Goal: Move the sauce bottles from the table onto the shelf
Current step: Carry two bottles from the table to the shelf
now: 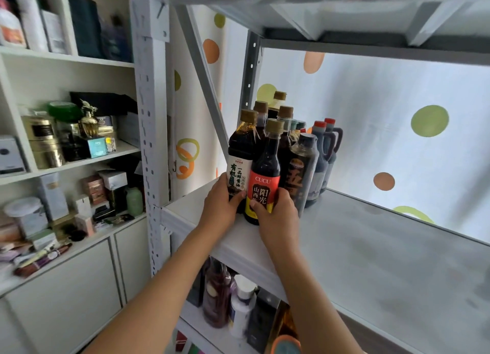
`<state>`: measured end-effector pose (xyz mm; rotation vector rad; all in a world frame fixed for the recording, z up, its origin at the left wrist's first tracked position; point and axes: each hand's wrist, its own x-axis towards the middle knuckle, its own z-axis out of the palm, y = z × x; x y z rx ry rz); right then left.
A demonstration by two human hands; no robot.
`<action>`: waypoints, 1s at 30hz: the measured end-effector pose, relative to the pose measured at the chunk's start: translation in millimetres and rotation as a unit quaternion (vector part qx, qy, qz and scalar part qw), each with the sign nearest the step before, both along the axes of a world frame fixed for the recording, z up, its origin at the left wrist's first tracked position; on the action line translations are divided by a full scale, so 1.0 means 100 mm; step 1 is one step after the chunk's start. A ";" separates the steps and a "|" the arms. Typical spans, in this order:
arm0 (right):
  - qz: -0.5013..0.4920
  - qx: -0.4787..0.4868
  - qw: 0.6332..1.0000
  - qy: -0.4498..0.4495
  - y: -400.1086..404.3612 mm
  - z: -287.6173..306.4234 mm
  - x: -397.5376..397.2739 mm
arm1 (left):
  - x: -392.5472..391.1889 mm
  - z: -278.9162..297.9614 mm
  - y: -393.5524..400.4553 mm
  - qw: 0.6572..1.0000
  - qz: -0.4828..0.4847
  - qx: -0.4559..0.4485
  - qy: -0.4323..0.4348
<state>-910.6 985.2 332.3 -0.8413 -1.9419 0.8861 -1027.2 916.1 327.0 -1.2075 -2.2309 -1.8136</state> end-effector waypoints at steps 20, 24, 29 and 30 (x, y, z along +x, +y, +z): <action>-0.008 -0.006 0.999 0.033 -0.03 -0.07 -0.03 | 0.11 -0.09 -0.05 0.983 0.103 -0.151 0.020; -0.029 -0.015 0.999 0.005 -0.07 -0.06 0.02 | 0.31 -0.15 -0.23 0.956 0.120 -0.232 0.134; -0.041 0.039 0.980 -0.192 -0.28 -0.04 0.30 | 0.44 -0.28 -0.42 0.923 0.122 -0.301 0.209; -0.025 0.073 0.967 -0.245 -0.38 -0.05 0.40 | 0.47 -0.31 -0.48 0.918 0.113 -0.304 0.228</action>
